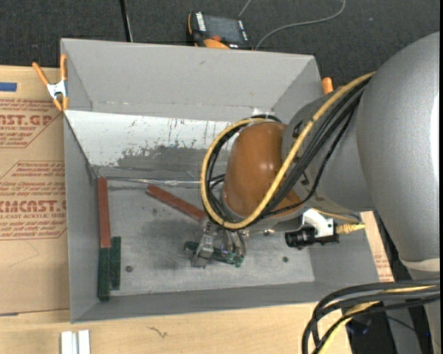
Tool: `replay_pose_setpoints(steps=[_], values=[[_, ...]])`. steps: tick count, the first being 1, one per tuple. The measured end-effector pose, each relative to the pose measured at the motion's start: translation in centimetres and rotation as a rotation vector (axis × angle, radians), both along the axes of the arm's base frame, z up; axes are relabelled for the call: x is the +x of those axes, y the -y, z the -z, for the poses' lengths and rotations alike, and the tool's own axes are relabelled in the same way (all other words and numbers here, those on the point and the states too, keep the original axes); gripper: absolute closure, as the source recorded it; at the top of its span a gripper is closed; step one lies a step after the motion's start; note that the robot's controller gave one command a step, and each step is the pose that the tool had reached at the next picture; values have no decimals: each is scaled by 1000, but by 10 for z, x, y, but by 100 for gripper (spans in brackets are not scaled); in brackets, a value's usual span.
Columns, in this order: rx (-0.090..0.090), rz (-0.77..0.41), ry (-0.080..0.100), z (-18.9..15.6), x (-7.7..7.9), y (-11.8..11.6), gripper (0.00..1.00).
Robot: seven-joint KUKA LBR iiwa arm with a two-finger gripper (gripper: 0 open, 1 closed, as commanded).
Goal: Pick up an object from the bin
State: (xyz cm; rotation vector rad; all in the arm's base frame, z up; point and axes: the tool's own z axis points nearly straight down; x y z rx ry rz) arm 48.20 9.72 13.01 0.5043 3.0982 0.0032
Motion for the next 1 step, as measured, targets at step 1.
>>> replay_pose_setpoints(steps=[1], values=[[0,-1,3,-58,1,-1,100]])
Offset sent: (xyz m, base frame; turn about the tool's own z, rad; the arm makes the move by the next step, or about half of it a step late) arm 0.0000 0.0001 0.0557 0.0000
